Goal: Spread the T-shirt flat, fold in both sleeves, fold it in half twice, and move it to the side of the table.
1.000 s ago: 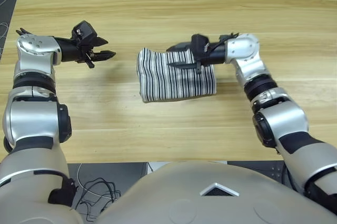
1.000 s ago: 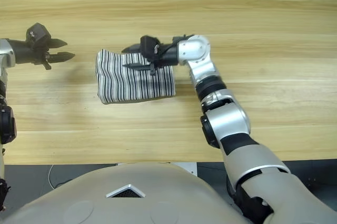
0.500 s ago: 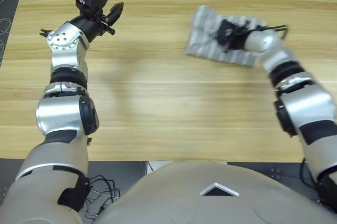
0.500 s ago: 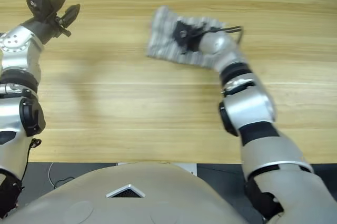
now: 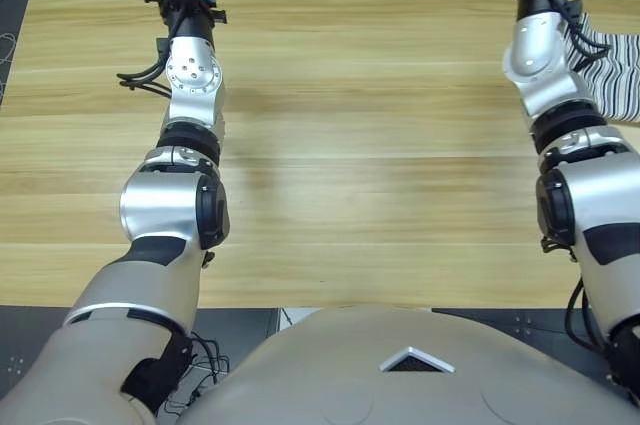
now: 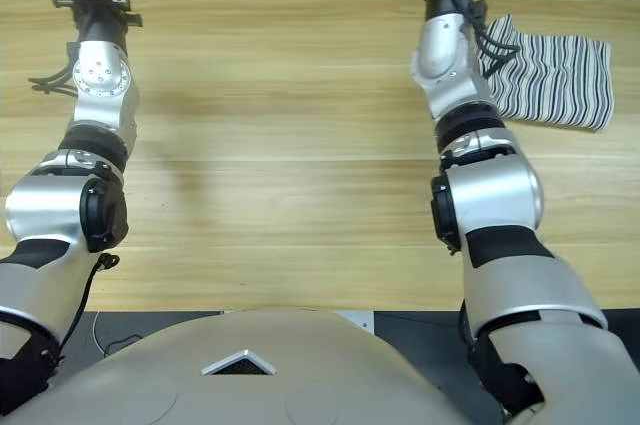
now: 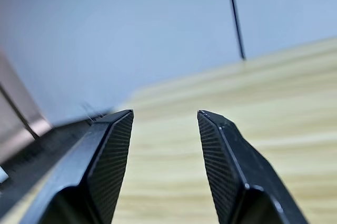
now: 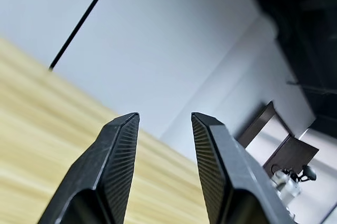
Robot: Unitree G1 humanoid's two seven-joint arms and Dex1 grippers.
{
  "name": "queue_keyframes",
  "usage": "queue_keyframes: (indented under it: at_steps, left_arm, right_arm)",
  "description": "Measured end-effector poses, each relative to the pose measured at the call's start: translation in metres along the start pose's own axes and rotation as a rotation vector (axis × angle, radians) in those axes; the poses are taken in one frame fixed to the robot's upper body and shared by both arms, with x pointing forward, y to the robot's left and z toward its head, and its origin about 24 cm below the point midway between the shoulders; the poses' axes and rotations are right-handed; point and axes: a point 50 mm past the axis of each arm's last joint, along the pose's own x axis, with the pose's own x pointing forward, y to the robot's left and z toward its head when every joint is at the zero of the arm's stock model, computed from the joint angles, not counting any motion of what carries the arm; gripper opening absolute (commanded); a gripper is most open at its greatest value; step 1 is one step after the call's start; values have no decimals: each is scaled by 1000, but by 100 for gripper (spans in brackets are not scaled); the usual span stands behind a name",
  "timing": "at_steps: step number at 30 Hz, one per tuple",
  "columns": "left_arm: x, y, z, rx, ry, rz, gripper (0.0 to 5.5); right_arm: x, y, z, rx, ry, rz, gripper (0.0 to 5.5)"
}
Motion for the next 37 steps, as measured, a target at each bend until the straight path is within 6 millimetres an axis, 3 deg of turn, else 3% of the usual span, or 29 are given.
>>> queue_keyframes:
  at_steps: [2, 4, 5, 8, 11, 16, 20, 24, 31, 37]
  left_arm:
    - [0, 0, 4, 18, -40, 31, 227]
    - [-1, -1, 3, 23, -36, 34, 227]
    - [-2, -4, 2, 28, -33, 23, 227]
    - [-4, -13, 2, 16, -26, -25, 227]
    - [-6, -18, 1, 21, -17, -60, 227]
    - [-8, -26, 0, 42, -9, -139, 301]
    - [-13, -40, -5, 117, 27, -209, 316]
    - [-14, -40, -8, 120, 62, -212, 379]
    - [-13, -39, -11, 129, 88, -204, 379]
    - [-13, -39, -12, 137, 94, -198, 382]
  right_arm:
    - [-18, 34, -3, 85, 64, 183, 183]
    - [-42, 62, -19, 168, 220, 398, 183]
    - [-49, 67, -25, 178, 266, 452, 183]
    - [-49, 65, -27, 259, 289, 493, 183]
    - [-50, 69, -21, 209, 227, 544, 183]
    - [-51, 76, -12, 205, 160, 588, 183]
    - [-51, 76, -11, 195, 138, 595, 183]
    - [-51, 76, -10, 199, 132, 604, 183]
    - [-51, 77, -7, 207, 107, 613, 183]
    - [-51, 76, -8, 205, 108, 612, 228]
